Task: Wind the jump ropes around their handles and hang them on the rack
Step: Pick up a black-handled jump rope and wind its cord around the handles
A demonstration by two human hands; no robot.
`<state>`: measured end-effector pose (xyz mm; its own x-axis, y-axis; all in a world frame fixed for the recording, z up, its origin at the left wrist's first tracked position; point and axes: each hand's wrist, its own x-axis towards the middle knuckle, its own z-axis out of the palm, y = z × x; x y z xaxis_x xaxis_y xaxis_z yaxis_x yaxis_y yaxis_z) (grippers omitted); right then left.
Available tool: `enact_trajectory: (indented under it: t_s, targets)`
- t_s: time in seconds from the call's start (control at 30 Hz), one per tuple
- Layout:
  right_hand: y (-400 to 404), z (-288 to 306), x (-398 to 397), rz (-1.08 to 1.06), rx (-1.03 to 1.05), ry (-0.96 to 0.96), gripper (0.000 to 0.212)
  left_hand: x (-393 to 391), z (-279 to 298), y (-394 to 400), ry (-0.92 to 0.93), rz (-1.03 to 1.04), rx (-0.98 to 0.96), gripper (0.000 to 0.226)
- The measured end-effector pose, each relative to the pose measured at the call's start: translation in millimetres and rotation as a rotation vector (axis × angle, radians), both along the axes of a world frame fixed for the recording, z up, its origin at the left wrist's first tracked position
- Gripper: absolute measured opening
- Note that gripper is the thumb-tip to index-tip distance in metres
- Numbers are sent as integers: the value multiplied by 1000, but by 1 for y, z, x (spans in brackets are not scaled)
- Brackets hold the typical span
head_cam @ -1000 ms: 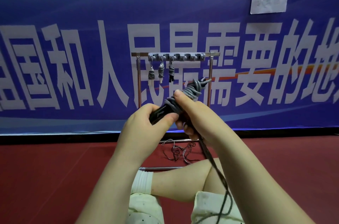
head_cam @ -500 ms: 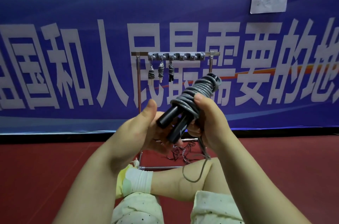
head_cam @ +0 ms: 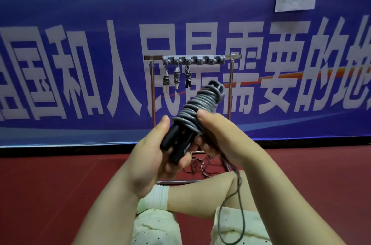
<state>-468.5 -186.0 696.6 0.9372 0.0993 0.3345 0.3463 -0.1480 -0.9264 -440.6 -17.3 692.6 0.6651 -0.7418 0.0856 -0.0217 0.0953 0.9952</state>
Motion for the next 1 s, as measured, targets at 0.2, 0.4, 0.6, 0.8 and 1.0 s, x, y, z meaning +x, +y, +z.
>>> enact_trajectory:
  t_s: [0.2,0.4,0.6,0.8,1.0]
  targets:
    - [0,-2,0,-80,-123,150,55,8,-6,-5,-178,279,142,59]
    - [0,-4,5,-190,-251,253,67,18,-17,-9,-354,428,298,68]
    - [2,-7,10,-272,-307,327,61,18,-15,-10,-472,519,397,61]
    - [8,-7,7,-436,-524,249,59,20,-16,-11,-477,522,469,56]
    - [9,-6,3,-397,-349,127,54,21,-17,-9,-465,605,437,51]
